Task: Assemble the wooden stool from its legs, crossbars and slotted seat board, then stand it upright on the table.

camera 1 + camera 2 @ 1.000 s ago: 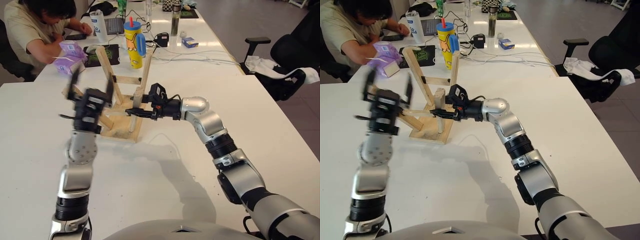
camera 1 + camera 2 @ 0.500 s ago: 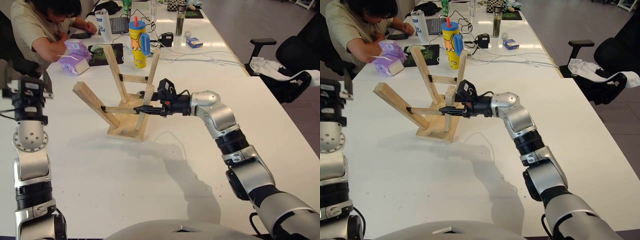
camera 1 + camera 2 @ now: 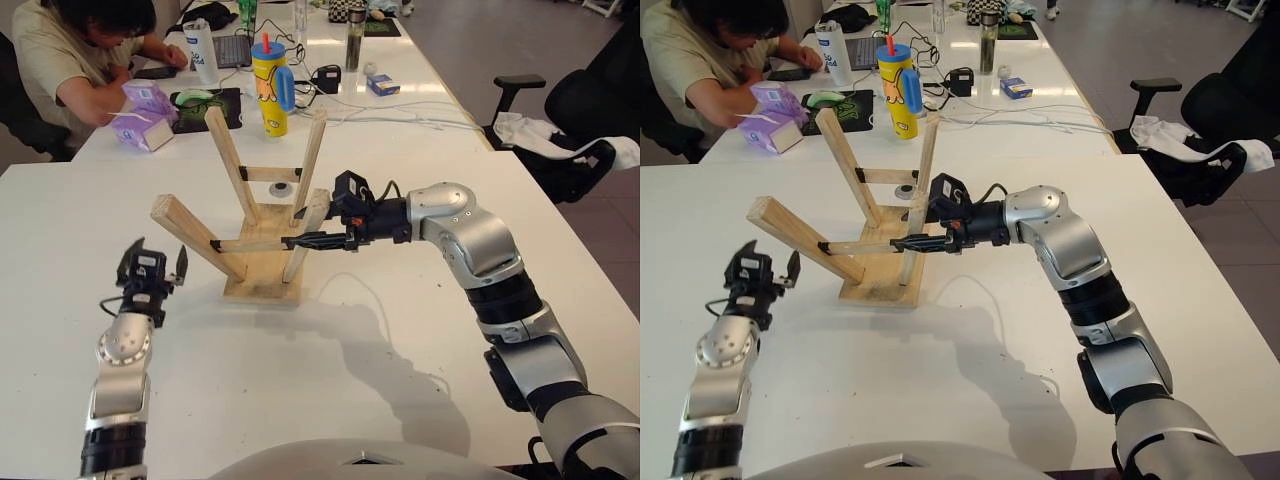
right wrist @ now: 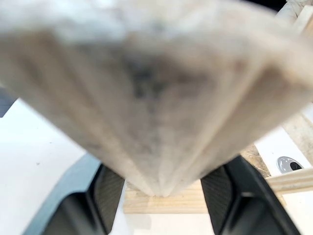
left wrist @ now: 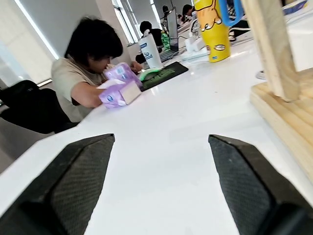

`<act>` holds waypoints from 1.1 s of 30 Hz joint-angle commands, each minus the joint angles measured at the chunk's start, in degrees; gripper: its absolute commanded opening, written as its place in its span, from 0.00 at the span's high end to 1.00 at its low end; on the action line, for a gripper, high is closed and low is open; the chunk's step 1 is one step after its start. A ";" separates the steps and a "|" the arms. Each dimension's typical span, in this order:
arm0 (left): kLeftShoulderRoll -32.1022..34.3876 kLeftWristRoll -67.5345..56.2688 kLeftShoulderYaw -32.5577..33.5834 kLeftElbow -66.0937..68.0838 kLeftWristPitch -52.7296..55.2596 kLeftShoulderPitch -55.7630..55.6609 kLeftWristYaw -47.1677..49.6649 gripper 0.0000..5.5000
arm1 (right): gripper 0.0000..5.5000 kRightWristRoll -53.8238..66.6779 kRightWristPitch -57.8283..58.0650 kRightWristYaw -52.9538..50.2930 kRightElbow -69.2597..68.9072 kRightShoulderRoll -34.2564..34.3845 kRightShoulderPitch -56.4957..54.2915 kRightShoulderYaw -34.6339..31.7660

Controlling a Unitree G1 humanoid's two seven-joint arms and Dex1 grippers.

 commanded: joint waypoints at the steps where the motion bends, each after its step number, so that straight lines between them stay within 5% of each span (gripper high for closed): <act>1: 2.69 -6.41 -0.24 -3.38 -6.83 11.55 -11.74 0.38 | 0.63 -2.11 1.36 -3.34 1.49 -0.26 1.79 0.85; 6: 3.65 -11.94 -6.75 -7.55 -3.25 12.17 -21.16 0.51 | 0.63 -1.25 2.75 -5.17 -0.55 -0.97 3.45 -0.05; 10: -0.08 -11.60 -13.69 -9.22 4.00 5.85 -18.93 0.65 | 0.63 -0.90 2.67 -4.24 0.25 -0.79 2.61 0.74; 25: -3.52 1.85 -20.84 3.18 13.26 -1.48 -5.23 0.65 | 0.63 -1.43 -2.59 -0.28 7.91 1.19 -3.39 4.08; 33: -2.03 4.51 -20.17 -5.26 19.05 5.32 -1.31 0.65 | 0.63 -2.88 -4.65 1.22 13.43 2.22 -7.32 5.55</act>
